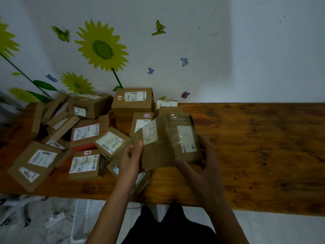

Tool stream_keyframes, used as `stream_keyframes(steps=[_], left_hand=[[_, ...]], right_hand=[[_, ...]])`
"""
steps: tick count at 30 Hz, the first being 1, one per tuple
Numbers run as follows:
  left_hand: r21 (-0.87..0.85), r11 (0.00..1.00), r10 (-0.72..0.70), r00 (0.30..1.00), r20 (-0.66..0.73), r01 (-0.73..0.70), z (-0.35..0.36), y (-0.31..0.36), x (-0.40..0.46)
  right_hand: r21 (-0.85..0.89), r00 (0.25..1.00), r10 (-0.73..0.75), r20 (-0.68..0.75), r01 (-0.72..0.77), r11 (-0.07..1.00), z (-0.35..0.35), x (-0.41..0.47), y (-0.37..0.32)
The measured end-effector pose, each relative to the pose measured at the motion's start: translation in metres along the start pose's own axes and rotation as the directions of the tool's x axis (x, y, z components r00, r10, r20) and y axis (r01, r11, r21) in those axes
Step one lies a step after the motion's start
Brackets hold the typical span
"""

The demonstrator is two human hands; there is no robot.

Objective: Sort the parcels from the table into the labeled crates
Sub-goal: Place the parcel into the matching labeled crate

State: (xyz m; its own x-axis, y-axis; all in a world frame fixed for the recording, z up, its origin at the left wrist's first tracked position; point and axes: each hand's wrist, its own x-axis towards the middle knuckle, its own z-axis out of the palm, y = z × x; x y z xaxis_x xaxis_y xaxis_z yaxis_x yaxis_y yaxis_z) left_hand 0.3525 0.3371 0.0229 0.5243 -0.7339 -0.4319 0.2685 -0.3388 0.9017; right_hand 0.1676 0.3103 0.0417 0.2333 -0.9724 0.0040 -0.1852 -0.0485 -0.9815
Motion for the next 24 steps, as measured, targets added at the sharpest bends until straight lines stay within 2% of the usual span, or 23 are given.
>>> stream_keyframes(steps=[5, 9, 12, 16, 20, 24], left_hand=[[0.259, 0.953, 0.171, 0.985, -0.018, -0.161, -0.01, 0.011, 0.002], [0.335, 0.921, 0.219, 0.975, -0.017, -0.201, -0.018, 0.016, 0.006], [0.35, 0.904, 0.247, 0.968, 0.038, -0.245, -0.026, 0.016, 0.01], [0.282, 0.907, 0.281, 0.948, 0.146, -0.312, -0.044, 0.013, 0.015], [0.325, 0.848, 0.381, 0.907, 0.178, -0.419, -0.051, 0.009, 0.02], [0.329, 0.824, 0.418, 0.887, 0.196, -0.461, -0.051, 0.011, 0.022]], right_hand=[[0.148, 0.98, 0.197, -0.018, -0.193, 0.97, -0.011, 0.017, 0.003], [0.257, 0.954, 0.28, 0.111, -0.299, 0.919, -0.017, 0.035, 0.017], [0.357, 0.929, 0.296, 0.224, -0.361, 0.861, -0.024, 0.033, 0.023], [0.316, 0.939, 0.242, 0.247, -0.314, 0.895, -0.028, 0.022, 0.03], [0.299, 0.95, 0.237, 0.201, -0.29, 0.909, -0.017, 0.015, 0.035], [0.354, 0.972, 0.221, 0.075, -0.233, 0.906, -0.001, 0.004, 0.032]])
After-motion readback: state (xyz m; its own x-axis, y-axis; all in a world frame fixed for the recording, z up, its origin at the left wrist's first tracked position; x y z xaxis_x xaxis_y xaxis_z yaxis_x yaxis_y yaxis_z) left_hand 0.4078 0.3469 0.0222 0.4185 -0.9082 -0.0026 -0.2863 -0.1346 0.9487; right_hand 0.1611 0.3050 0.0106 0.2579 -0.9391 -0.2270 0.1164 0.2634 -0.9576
